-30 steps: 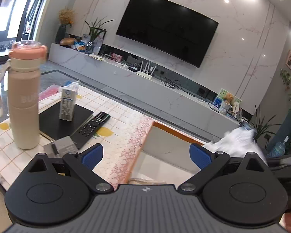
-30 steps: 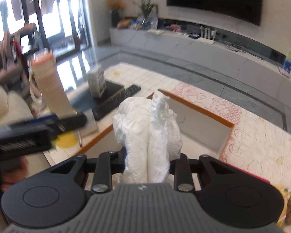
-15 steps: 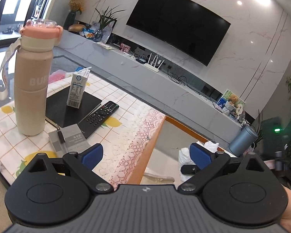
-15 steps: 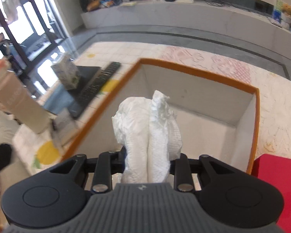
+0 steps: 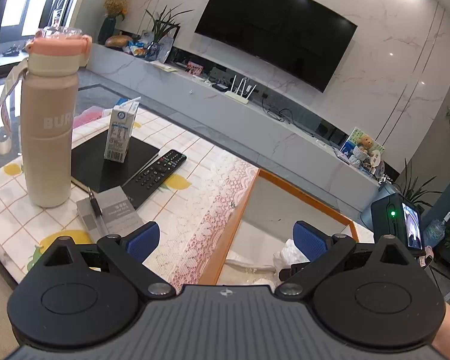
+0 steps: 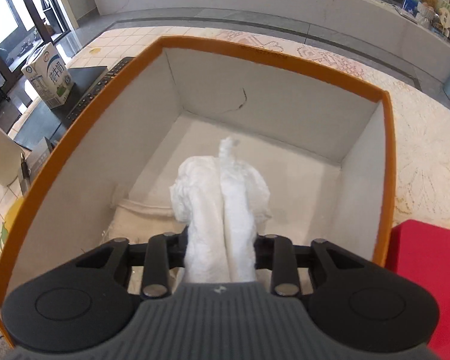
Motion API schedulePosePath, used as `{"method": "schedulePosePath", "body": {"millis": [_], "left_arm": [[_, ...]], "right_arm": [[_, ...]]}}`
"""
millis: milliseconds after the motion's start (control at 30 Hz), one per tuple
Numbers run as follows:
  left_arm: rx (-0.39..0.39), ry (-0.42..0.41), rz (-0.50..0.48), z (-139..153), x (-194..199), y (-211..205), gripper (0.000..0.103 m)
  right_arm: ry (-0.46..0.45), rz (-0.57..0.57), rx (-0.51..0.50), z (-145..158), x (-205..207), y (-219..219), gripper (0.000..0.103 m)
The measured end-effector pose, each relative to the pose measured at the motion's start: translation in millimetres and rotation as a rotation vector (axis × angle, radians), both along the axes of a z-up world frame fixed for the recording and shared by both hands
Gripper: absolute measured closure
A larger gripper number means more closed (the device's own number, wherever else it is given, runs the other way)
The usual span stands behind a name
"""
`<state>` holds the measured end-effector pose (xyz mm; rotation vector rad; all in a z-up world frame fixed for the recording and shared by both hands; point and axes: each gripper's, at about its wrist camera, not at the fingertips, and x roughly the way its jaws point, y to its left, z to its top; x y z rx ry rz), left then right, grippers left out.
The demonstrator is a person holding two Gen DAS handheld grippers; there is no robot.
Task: Organize soft objects
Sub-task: 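Lower the tissue into the cardboard box and open the right tool, then move the right tool back toward the pile on the bed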
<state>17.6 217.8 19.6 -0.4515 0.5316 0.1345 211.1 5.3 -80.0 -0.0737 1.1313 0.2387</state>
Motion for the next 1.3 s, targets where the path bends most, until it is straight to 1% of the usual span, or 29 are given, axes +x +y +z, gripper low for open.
{"method": "schedulePosePath", "body": {"millis": [33,67,133,167,200,300,333,367,533,600,767,867,1033,1167,1300], "left_arm": [[-0.001,0.003,0.000,-1.0,0.5,0.1,0.000],[-0.002,0.006,-0.002,-1.6,0.9,0.3,0.000],[-0.002,0.006,-0.001,-1.9,1.2,0.0,0.000],[0.000,0.003,-0.001,-1.3,0.7,0.1,0.000],[0.006,-0.002,-0.001,-0.8,0.1,-0.7,0.000],[0.030,-0.015,-0.005,1.3,-0.4,-4.9,0.000],[0.035,-0.017,-0.011,1.8,-0.2,-6.3,0.000],[0.040,-0.017,-0.015,2.2,-0.2,-7.8,0.000],[0.061,-0.019,-0.026,3.3,0.5,-12.9,0.000],[0.065,-0.022,-0.031,3.7,0.1,-13.7,0.000],[0.081,-0.028,-0.039,4.2,0.3,-17.2,0.000],[0.083,-0.027,-0.037,5.1,0.5,-17.6,0.000],[0.079,-0.047,-0.036,9.8,-2.0,-17.6,0.000],[0.055,-0.054,-0.041,11.2,-3.7,-16.7,0.000],[0.064,-0.061,-0.042,16.6,-6.2,-20.2,0.000]], "right_arm": [[-0.011,0.013,-0.026,-1.0,-1.1,3.1,0.059],[-0.013,0.031,-0.043,-1.5,-3.6,6.4,0.054],[-0.019,0.044,-0.032,0.3,-7.9,7.7,0.039],[-0.022,0.038,-0.020,2.1,-9.6,6.2,0.034],[-0.024,0.031,-0.007,5.6,-11.0,4.7,0.024],[-0.025,0.054,0.052,17.8,-17.4,2.2,0.015],[-0.033,0.064,0.047,22.6,-19.9,3.9,0.006],[-0.049,0.069,0.025,27.0,-21.3,6.9,0.002],[-0.161,0.086,-0.126,42.6,-35.4,12.6,0.003],[-0.173,0.098,-0.143,44.6,-39.2,9.8,0.003],[-0.151,0.084,-0.091,46.2,-39.5,2.2,0.003],[-0.125,0.082,-0.026,47.9,-39.8,-4.6,0.003],[-0.168,0.071,0.027,57.2,-44.0,-10.0,0.003],[-0.191,0.061,0.040,66.1,-47.5,-14.9,0.003],[-0.215,0.062,0.070,72.3,-53.5,-21.3,0.003]]}}
